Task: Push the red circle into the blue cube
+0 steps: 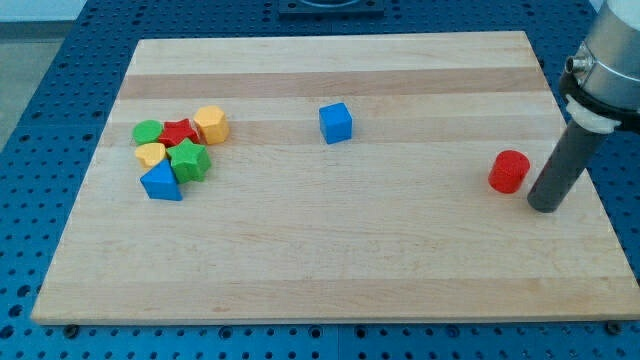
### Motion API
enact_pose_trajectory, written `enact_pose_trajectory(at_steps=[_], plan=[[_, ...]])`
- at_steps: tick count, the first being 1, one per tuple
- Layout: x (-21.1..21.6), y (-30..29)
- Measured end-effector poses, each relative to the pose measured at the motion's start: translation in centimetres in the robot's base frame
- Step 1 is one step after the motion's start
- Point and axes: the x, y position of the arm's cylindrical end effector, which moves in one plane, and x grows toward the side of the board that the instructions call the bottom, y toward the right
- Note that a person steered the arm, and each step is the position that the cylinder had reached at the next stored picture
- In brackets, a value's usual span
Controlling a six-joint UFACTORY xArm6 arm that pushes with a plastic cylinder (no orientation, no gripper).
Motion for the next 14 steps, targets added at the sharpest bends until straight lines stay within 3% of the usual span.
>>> enact_pose_trajectory(at_steps=[1, 3, 5, 6, 7, 8, 11, 14], plan=[[-0.7, 0.0], [-9.3, -1.5], [-11.6, -4.0], [-12.1, 0.2], [-5.2, 4.0], [0.7, 2.7], [-3.0, 0.5], [-4.2, -6.1]])
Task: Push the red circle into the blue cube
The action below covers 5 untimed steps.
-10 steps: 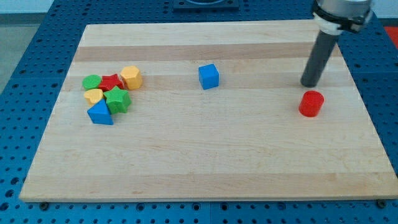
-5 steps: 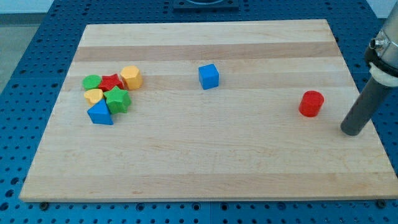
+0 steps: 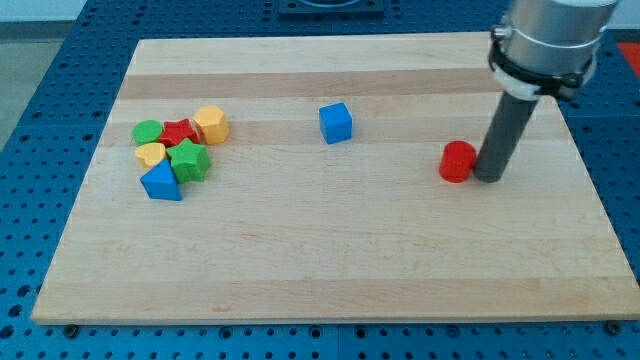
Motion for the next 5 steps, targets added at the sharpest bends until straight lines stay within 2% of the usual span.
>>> enact_pose_trajectory(at_steps=[5], plan=[[-3.7, -9.8]])
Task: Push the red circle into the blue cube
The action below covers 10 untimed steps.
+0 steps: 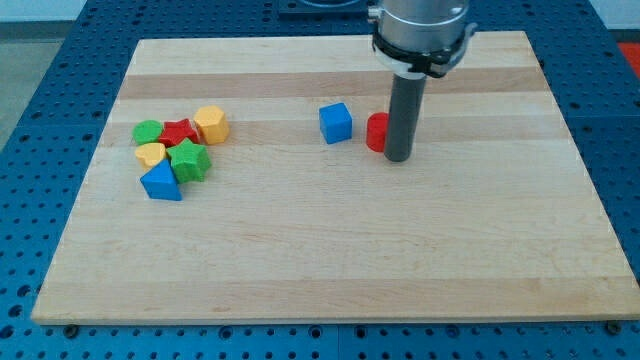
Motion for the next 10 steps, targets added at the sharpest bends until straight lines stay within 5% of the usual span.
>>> enact_pose_trajectory(at_steps=[3, 4, 8, 10], plan=[[2.4, 0.1], [-3.7, 0.3], [-4.7, -1.6], [-4.6, 2.1]])
